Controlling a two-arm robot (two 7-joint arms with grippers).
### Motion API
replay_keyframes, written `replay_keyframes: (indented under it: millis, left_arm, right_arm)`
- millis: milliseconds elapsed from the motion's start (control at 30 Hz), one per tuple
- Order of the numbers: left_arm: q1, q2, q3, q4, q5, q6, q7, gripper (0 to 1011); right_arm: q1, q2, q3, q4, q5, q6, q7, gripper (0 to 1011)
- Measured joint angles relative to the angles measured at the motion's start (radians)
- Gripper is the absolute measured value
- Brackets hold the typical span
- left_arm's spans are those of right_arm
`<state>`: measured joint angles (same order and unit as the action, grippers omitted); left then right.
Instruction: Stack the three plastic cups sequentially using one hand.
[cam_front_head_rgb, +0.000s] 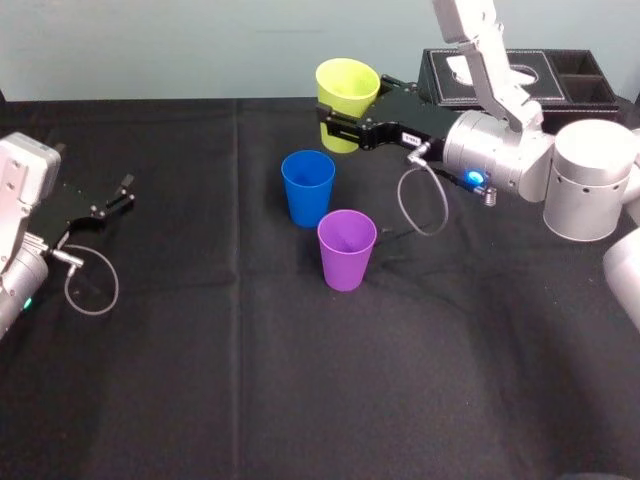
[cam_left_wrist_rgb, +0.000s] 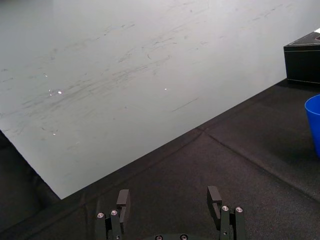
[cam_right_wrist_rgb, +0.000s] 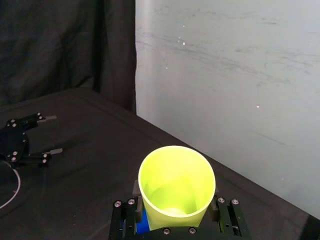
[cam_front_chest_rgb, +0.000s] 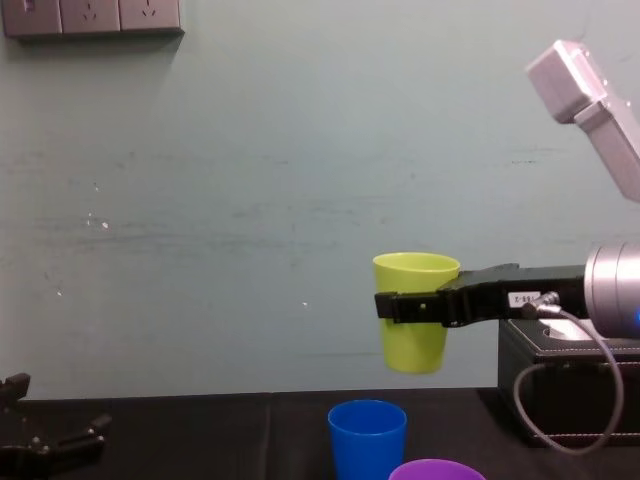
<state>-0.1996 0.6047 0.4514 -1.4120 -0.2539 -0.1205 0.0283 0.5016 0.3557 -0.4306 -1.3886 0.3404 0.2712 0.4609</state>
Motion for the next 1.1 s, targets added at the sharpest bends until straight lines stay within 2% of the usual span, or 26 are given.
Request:
replay_keyframes:
  millis: [700, 1100]
  left_arm:
    - [0.000, 0.000, 0.000, 0.000, 0.000, 0.000, 0.000, 1010]
    - [0.000, 0.000, 0.000, 0.000, 0.000, 0.000, 0.000, 1010]
  right_arm:
    - [0.022, -0.016, -0.065, 0.062, 0.019, -0.022, 0.018, 732]
    - [0.038, -0.025, -0.083, 0.092, 0.020, -0.029, 0.025, 731]
